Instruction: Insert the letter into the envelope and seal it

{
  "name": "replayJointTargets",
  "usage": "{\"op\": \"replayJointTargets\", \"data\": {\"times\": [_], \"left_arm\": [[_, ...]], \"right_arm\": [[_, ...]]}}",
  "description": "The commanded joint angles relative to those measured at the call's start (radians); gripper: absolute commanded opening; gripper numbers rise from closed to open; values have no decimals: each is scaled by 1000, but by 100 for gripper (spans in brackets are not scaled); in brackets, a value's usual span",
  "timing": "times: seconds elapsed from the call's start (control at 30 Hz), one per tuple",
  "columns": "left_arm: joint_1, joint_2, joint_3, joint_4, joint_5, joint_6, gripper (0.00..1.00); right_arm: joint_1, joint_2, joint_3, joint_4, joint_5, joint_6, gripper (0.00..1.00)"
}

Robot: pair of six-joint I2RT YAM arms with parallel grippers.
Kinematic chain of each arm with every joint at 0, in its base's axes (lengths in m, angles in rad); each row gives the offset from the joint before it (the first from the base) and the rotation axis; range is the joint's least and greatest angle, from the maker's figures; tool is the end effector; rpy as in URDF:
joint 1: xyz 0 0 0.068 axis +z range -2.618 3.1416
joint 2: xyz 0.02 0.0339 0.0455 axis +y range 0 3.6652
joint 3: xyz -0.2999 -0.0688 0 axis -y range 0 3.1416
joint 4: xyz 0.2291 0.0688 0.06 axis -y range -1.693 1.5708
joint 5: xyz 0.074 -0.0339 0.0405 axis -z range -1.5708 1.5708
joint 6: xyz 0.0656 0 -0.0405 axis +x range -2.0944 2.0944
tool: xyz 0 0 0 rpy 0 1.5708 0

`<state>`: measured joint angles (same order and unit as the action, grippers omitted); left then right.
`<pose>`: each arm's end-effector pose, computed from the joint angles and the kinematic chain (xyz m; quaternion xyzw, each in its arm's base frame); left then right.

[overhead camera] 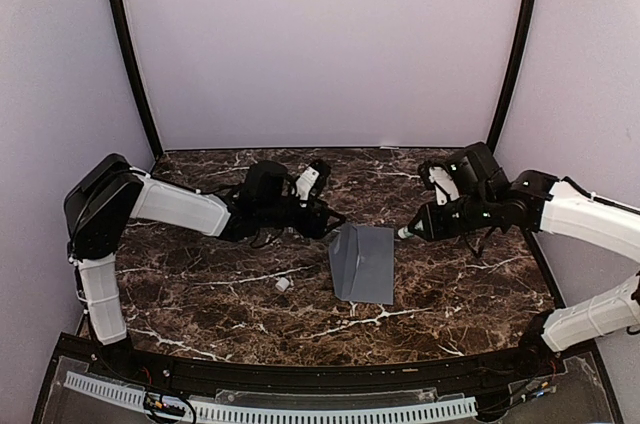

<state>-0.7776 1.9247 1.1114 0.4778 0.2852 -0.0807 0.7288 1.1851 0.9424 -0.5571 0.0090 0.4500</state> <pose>0.3108 -0.3318 0.2245 0.3529 0.7304 -0.3439 0.4730 0.1804 0.1602 0.2944 -0.1271 0.9178 0.2055 0.3149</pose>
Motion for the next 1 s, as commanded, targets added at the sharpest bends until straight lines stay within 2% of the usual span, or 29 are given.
{"op": "replayJointTargets", "data": {"times": [0.0,0.13,0.27,0.63,0.97], "left_arm": [[1,37,54,3,107,-85,61],[0,88,108,-29,153,-92,44],[0,142,156,-46,189,-105,37],[-48,242,245,-60,221,-108,30],[-80,334,361,-183,88,-79,24]], "right_arm": [[-7,17,32,-47,52,11,0],[-6,20,29,-54,25,22,0],[-4,20,22,-35,-40,33,0],[31,43,10,1,-82,60,0],[65,156,20,93,-99,95,0]]}}
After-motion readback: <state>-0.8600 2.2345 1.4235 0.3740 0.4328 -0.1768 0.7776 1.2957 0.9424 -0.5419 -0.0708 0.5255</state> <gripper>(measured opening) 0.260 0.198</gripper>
